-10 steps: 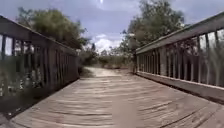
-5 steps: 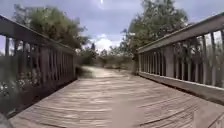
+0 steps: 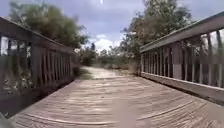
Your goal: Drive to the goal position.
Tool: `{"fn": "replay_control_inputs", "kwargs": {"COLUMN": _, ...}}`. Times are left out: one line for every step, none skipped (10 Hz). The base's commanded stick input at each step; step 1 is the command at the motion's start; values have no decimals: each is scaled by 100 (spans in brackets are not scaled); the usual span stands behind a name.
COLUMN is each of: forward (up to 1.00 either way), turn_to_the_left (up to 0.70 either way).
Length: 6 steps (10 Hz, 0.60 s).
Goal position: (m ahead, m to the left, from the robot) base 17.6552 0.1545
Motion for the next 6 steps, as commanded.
{"fn": "replay_control_inputs", "kwargs": {"forward": 50, "turn_to_the_left": 1}}
{"fn": "replay_control_inputs", "kwargs": {"forward": 50, "turn_to_the_left": 1}}
{"fn": "replay_control_inputs", "kwargs": {"forward": 50, "turn_to_the_left": 1}}
{"fn": "replay_control_inputs", "kwargs": {"forward": 50, "turn_to_the_left": 1}}
{"fn": "replay_control_inputs", "kwargs": {"forward": 50, "turn_to_the_left": 1}}
{"fn": "replay_control_inputs", "kwargs": {"forward": 50, "turn_to_the_left": 1}}
